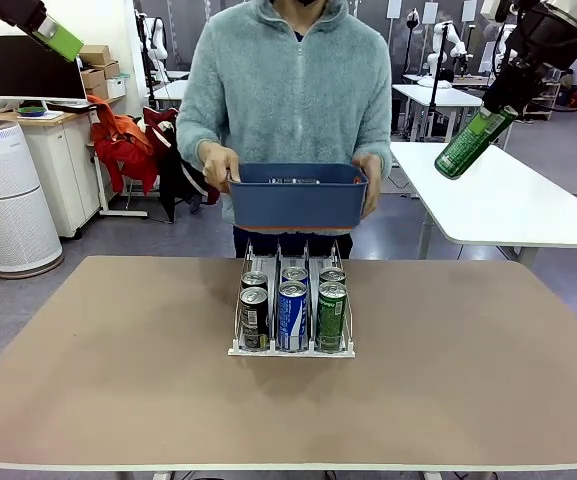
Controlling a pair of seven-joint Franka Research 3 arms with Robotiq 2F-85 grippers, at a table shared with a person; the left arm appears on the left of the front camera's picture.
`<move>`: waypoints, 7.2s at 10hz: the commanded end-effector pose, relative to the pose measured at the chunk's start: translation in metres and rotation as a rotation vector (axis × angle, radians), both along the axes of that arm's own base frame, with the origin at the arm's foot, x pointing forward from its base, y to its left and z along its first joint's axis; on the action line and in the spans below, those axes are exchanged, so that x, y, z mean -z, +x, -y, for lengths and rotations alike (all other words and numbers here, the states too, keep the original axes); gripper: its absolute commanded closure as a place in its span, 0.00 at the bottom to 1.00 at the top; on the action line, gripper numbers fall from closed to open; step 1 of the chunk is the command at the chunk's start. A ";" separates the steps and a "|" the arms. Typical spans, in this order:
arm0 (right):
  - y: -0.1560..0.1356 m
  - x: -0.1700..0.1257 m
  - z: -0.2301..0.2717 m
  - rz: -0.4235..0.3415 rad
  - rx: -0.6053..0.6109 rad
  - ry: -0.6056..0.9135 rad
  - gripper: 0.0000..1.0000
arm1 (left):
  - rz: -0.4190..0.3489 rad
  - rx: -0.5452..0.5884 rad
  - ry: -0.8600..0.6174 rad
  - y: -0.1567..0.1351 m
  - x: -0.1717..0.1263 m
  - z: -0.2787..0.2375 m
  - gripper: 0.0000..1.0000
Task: Fill the beverage cans into the dispenser.
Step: Place the picked Sprite in the line of the Automatic Can Dispenser with the same cans, then pick up the Pepsi coke handed by the human.
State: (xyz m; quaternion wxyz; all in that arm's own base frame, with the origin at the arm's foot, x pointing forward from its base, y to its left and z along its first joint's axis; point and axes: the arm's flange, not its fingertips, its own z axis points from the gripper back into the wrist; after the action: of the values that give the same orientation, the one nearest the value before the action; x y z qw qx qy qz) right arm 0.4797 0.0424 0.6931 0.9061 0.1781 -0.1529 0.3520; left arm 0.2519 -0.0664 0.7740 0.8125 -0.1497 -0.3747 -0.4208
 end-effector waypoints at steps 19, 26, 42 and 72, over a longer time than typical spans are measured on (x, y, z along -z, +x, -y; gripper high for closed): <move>-0.079 0.170 -0.130 -0.081 0.064 -0.100 0.42 | 0.005 0.003 0.008 0.000 0.003 -0.001 0.00; -0.120 0.231 -0.203 -0.146 0.038 -0.149 0.42 | 0.005 0.003 0.008 0.000 0.003 -0.001 0.00; -0.071 0.249 -0.237 -0.038 0.077 -0.179 0.42 | 0.005 0.003 0.008 0.000 0.003 -0.001 0.00; -0.035 0.272 -0.250 -0.052 -0.013 -0.255 0.00 | 0.005 0.003 0.008 0.000 0.003 -0.001 0.00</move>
State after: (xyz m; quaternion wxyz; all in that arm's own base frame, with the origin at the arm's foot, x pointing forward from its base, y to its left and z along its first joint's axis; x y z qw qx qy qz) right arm 0.4428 0.2899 0.4238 0.9240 0.0728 -0.0797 0.3669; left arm 0.2521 -0.0665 0.7738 0.8128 -0.1492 -0.3745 -0.4205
